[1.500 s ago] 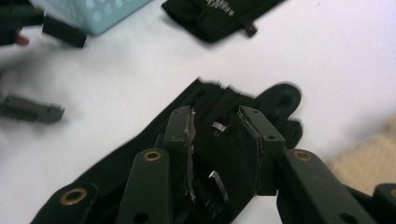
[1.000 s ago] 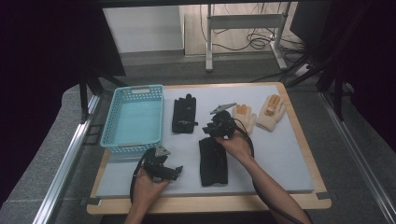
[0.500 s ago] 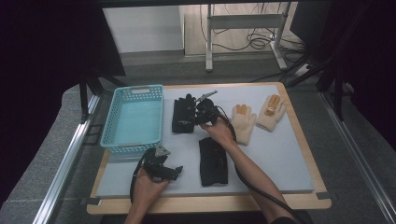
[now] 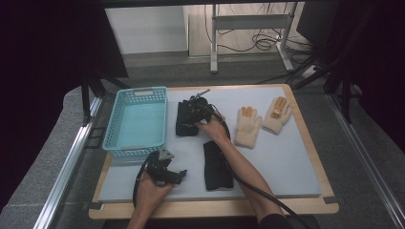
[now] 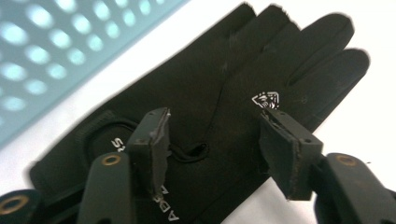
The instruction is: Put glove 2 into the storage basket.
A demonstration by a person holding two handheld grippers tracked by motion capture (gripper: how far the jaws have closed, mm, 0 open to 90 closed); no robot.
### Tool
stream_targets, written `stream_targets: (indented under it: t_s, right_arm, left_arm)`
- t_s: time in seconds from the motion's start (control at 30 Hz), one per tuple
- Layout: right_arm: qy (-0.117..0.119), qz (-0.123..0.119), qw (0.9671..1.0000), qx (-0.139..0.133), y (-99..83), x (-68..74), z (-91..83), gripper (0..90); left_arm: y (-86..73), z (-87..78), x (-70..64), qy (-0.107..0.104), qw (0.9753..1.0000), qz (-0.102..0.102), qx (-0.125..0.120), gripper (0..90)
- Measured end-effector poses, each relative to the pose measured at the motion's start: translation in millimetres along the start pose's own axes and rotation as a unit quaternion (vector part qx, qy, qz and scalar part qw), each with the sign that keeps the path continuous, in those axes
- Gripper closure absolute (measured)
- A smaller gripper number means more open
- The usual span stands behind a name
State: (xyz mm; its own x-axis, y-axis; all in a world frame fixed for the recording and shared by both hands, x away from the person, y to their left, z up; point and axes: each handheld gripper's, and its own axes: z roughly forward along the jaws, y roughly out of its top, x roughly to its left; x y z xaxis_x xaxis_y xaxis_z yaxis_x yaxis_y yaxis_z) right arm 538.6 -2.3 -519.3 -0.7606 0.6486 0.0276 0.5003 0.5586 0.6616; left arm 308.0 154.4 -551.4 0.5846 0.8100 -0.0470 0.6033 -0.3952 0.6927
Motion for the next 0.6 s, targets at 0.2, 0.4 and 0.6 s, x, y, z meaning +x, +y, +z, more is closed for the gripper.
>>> stream_targets:
  t_s: [0.2,0.4,0.6]
  right_arm:
    - [-0.015,0.002,0.9999,0.007,-1.8,-2.6,7.2,54.3]
    - [-0.003,0.006,1.0000,0.006,-1.8,6.5,7.8,81.1]
    - [-0.005,0.000,1.0000,0.008,-0.7,6.7,7.2,86.5]
  left_arm:
    - [0.1,0.0,0.1,0.001,1.0000,0.001,0.000,0.0]
    - [0.0,0.0,0.0,0.000,1.0000,0.000,0.000,0.0]
    - [0.0,0.1,0.0,0.000,1.0000,0.000,0.000,0.0]
